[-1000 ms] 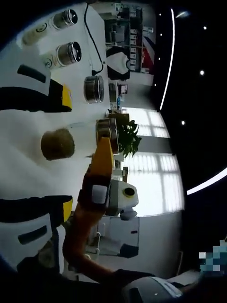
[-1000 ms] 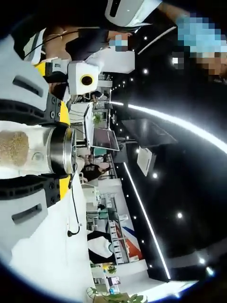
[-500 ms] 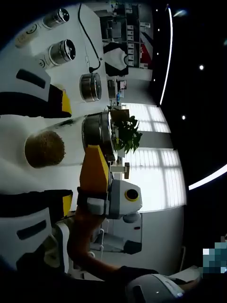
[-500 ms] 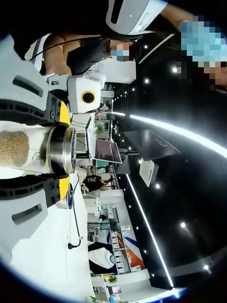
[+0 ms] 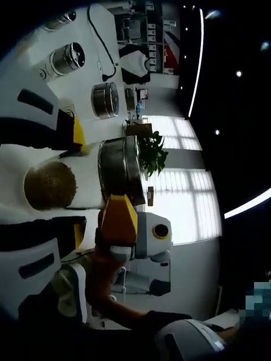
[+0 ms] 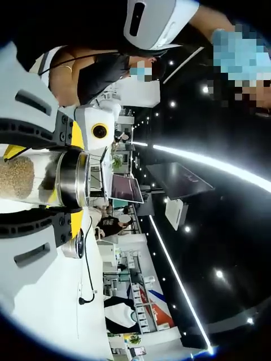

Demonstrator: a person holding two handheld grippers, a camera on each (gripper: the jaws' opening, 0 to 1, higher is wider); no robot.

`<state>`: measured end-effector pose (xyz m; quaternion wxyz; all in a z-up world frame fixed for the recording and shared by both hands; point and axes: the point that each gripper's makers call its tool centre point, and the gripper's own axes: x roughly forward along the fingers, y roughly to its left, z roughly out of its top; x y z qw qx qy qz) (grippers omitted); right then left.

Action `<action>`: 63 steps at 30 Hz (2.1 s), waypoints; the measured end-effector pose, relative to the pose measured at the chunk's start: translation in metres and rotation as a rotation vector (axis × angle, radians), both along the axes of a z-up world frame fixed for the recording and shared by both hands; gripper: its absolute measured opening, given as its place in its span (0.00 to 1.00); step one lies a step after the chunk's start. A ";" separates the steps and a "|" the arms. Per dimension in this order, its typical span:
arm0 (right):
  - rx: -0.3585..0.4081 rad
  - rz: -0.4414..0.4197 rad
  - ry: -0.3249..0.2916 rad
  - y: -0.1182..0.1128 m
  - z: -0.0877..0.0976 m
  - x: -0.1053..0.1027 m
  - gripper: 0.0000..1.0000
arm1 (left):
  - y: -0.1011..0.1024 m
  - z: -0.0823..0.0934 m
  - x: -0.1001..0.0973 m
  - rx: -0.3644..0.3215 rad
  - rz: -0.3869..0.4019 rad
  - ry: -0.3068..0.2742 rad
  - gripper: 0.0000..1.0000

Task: Rotate the seasoning bottle until the label or dispensing opening points toward the visible target arrow and the bottle remains upright within the marked orientation range

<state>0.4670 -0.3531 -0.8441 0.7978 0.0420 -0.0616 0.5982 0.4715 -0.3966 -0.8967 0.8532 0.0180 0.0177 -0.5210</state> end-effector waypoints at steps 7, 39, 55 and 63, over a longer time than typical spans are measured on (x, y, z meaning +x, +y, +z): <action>0.014 0.027 -0.006 0.001 0.007 -0.003 0.36 | 0.003 0.003 0.004 -0.008 -0.046 -0.002 0.50; 0.045 -0.075 0.072 -0.009 -0.003 0.012 0.37 | -0.006 -0.006 0.018 -0.039 0.104 0.042 0.45; 0.030 -0.294 0.082 -0.015 -0.013 0.014 0.38 | -0.006 -0.014 0.022 -0.032 0.287 0.042 0.44; -0.007 -0.386 0.080 -0.017 -0.023 0.012 0.38 | -0.002 -0.017 0.025 0.068 0.394 -0.025 0.44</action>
